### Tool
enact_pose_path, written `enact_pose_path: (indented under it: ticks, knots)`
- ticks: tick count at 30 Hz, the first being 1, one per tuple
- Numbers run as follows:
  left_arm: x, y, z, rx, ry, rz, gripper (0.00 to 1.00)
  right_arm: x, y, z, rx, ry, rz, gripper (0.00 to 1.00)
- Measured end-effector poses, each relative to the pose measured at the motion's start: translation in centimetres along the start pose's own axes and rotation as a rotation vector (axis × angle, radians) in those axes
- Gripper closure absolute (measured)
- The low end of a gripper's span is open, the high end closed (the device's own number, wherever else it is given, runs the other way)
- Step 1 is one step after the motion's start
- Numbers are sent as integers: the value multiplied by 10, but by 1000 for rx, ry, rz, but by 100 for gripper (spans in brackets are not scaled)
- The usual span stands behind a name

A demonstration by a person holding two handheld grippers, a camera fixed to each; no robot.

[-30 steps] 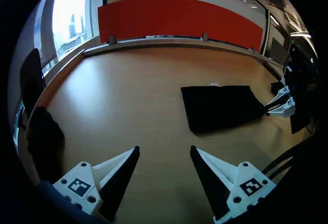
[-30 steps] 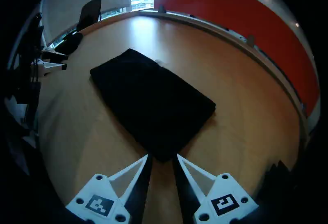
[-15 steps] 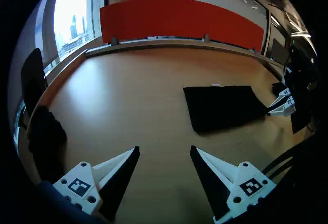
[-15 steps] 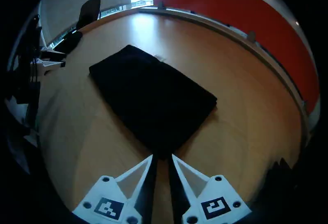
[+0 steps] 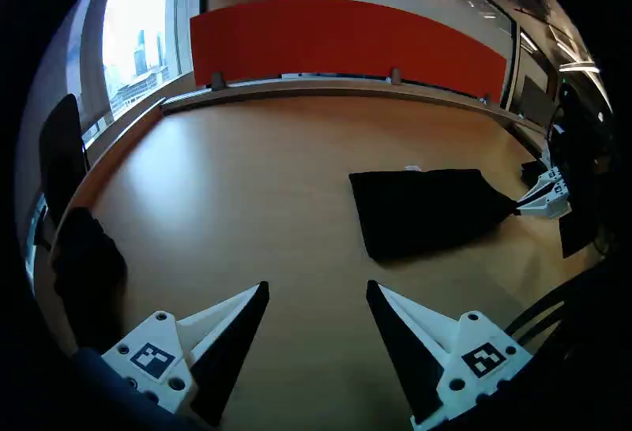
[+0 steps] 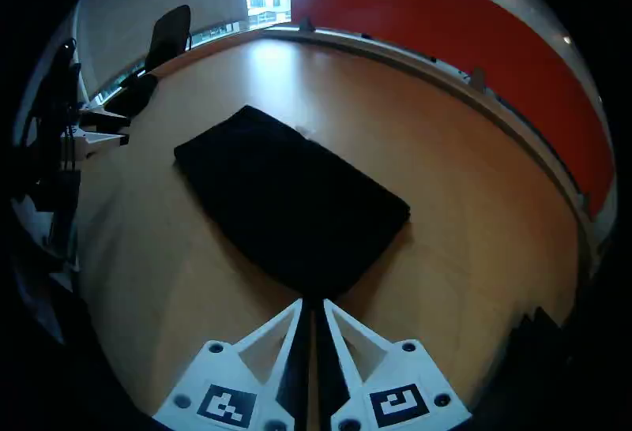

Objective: Fold towel

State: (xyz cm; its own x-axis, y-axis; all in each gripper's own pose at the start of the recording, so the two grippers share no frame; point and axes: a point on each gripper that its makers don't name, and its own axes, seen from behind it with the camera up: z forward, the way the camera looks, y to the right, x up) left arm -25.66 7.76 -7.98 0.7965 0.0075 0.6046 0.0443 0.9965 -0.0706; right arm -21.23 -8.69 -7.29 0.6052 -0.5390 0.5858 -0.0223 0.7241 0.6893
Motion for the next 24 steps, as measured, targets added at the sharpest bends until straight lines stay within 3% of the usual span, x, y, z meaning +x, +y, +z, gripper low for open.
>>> enact_pose_path:
  ticks: [15, 24]
  knots:
    - [7, -3, -3, 1, 7, 22, 8, 23, 9, -28, -41, 67, 1, 97]
    - [8, -1, -6, 0, 10, 27, 9, 35, 8, -33, -40, 87, -12, 97]
